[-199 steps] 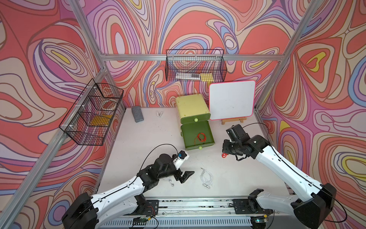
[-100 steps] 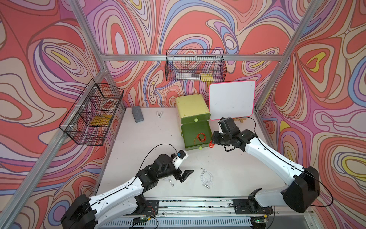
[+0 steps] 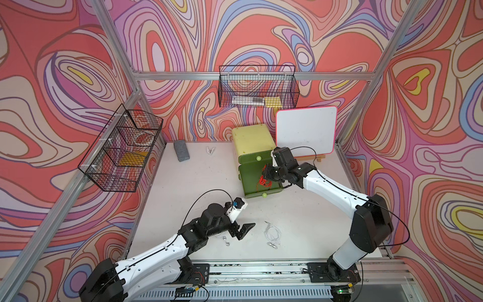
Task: Place the wired earphones into the drawer by color
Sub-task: Place the wired earphones in the drawer.
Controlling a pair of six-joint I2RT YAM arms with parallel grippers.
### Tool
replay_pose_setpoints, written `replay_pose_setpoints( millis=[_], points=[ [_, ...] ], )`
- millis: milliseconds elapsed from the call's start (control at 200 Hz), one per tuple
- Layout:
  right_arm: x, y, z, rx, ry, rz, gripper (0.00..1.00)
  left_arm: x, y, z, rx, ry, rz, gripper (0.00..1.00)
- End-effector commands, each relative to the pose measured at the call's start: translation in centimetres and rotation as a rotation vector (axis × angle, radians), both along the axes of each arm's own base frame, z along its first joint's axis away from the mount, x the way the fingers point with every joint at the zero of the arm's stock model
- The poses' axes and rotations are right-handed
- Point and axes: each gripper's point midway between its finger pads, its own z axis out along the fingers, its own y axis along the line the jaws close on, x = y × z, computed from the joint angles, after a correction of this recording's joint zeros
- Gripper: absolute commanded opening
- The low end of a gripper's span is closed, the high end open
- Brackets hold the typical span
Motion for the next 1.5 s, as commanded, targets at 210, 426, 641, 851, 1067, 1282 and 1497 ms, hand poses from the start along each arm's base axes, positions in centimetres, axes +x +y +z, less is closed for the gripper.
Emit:
replay_pose_setpoints(
  millis=[210,426,641,851,1067,1282,1497],
  points=[
    [2.4,2.4,-1.7,-0.010,-0.018,0.007,0.00,0.6,0.8,0.8,-0.006,-0.039,0.059,0.99],
    [2.9,2.8,-2.8,-0.013,-0.012,0.003,0.03,1.3,1.5,0.7,0.005,-0.045,0.115,0.99],
    [2.6,2.5,-2.3,-0.018,-0.019,0.002,0.35,2.1,2.4,0.6,0.014,-0.048,0.192,0.99],
    [1.3,0.7,0.0,-0.036,-0.070,-0.013,0.45,3.3,3.7,0.1,0.049,-0.053,0.290,0.99],
    [-0.9,-2.2,1.6,-0.090,-0.127,-0.038,0.51,4.4,4.5,-0.7,0.087,-0.025,0.354,0.99],
    [-3.7,-5.6,2.4,-0.147,-0.171,-0.072,0.55,5.8,5.1,-2.2,0.107,0.056,0.397,0.99],
    [-6.4,-8.7,0.8,-0.223,-0.182,-0.091,0.60,6.6,4.5,-3.1,0.136,0.110,0.392,0.99]
  ],
)
